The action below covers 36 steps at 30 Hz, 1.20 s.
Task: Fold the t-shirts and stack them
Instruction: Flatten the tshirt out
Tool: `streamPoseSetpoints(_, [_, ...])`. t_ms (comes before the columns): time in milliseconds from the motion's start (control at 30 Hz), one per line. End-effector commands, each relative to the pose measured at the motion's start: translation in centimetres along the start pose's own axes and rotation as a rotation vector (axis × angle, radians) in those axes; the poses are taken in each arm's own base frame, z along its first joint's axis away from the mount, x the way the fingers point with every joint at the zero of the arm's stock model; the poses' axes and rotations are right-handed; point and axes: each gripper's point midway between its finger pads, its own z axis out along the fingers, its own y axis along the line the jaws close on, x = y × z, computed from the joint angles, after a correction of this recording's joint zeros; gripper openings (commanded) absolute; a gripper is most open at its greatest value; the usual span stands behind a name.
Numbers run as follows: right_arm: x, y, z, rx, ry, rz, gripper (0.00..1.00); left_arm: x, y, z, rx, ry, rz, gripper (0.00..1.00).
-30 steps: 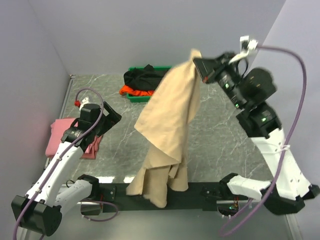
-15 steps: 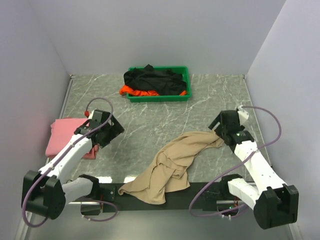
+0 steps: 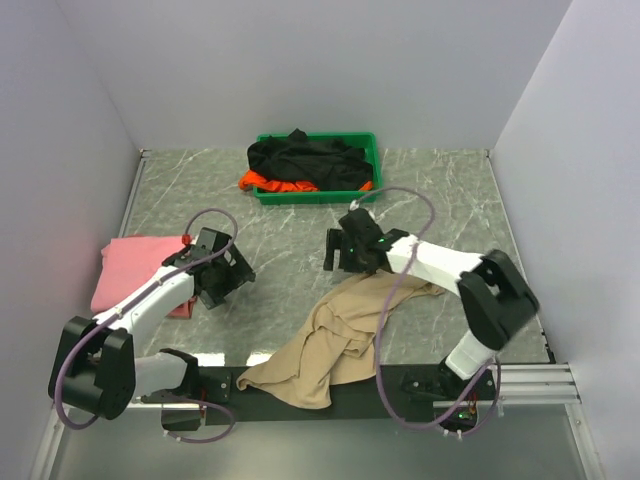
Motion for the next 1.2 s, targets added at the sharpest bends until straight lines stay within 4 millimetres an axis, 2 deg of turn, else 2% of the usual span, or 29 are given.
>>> streamPoseSetpoints(0, [0.7, 1.6, 1.5, -0.046, 0.068, 0.04, 0.91, -1.4, -2.5, -0.8, 0.083, -0.034, 0.009, 0.99])
streamPoseSetpoints(100, [1.7, -0.9, 3.0, 0.053, 0.098, 0.106, 0.93, -1.7, -2.8, -0.8, 0.08, -0.038, 0.01, 0.99])
streamPoseSetpoints(167, [1.3, -2.3, 3.5, 0.086, 0.083, 0.167, 0.93, -1.8, -3.0, -0.7, 0.082, -0.04, 0.015, 0.99])
streamPoseSetpoints(200, [1.0, -4.0, 3.8, 0.109, 0.081, 0.211, 0.93, -2.0, -3.2, -0.6, 0.084, -0.04, 0.019, 0.99])
streamPoseSetpoints(267, [0.3, -5.5, 4.0, 0.121, 0.055, 0.271, 0.93, -2.0, -3.3, -0.6, 0.082, -0.035, 0.023, 0.99])
streamPoseSetpoints(300, [0.3, -6.8, 4.1, 0.146, 0.053, 0.297, 0.93, -2.1, -3.5, -0.5, 0.084, -0.035, 0.024, 0.99])
streamPoseSetpoints(333, [-0.7, -8.5, 4.2, 0.178, 0.023, 0.334, 0.93, -2.2, -3.7, -0.5, 0.087, -0.033, 0.029, 0.99])
streamPoseSetpoints(400, [-1.7, -10.7, 4.1, 0.209, 0.002, 0.382, 0.94, -2.3, -3.9, -0.4, 0.092, -0.033, 0.032, 0.99])
streamPoseSetpoints(433, [-2.7, -12.6, 4.0, 0.234, -0.023, 0.426, 0.94, -2.3, -3.9, -0.3, 0.087, -0.031, 0.035, 0.99])
streamPoseSetpoints(500, [-4.0, -14.2, 3.8, 0.269, -0.051, 0.451, 0.94, -2.3, -3.9, -0.3, 0.083, -0.027, 0.04, 0.99])
streamPoseSetpoints(567, [-4.9, -14.7, 3.6, 0.241, -0.059, 0.477, 0.94, -2.0, -3.7, -0.3, 0.08, -0.016, 0.044, 0.99])
streamPoseSetpoints(633, [-5.9, -14.6, 2.9, 0.245, -0.075, 0.428, 0.95, -1.4, -3.4, -0.4, 0.083, 0.005, 0.042, 0.99])
streamPoseSetpoints(667, [-6.6, -13.0, 2.2, 0.197, -0.088, 0.383, 0.95, -1.1, -3.3, -0.4, 0.087, 0.011, 0.044, 0.99])
streamPoseSetpoints(733, [-7.3, -12.1, 1.1, 0.184, -0.123, 0.309, 0.95, -0.5, -2.7, -0.3, 0.082, 0.02, 0.036, 1.0])
streamPoseSetpoints(867, [-7.7, -9.7, -3.0, 0.177, -0.187, 0.181, 0.96, -0.3, -2.4, -0.2, 0.074, 0.027, 0.037, 0.99])
streamPoseSetpoints(900, [-7.0, -8.0, -3.5, 0.166, -0.192, 0.121, 0.96, -0.2, -2.3, -0.1, 0.069, 0.031, 0.037, 0.99])
streamPoseSetpoints(967, [-6.3, -7.3, -5.1, 0.208, -0.215, 0.049, 0.97, -0.1, -2.3, -0.1, 0.07, 0.03, 0.035, 0.99])
streamPoseSetpoints(1000, [-5.5, -6.2, -5.3, 0.194, -0.203, 0.014, 0.97, -0.2, -2.3, -0.2, 0.075, 0.027, 0.033, 0.99])
streamPoseSetpoints(1033, [-4.2, -4.4, -5.4, 0.161, -0.181, -0.044, 0.97, -0.1, -2.3, -0.3, 0.076, 0.027, 0.033, 0.99])
streamPoseSetpoints(1133, [-1.3, -2.3, -5.0, 0.142, -0.104, -0.105, 0.96, -0.1, -2.2, -0.6, 0.075, 0.022, 0.032, 0.99])
streamPoseSetpoints(1167, [0.6, -1.4, -4.5, 0.148, -0.059, -0.146, 0.96, -0.2, -2.2, -0.7, 0.074, 0.017, 0.03, 0.99])
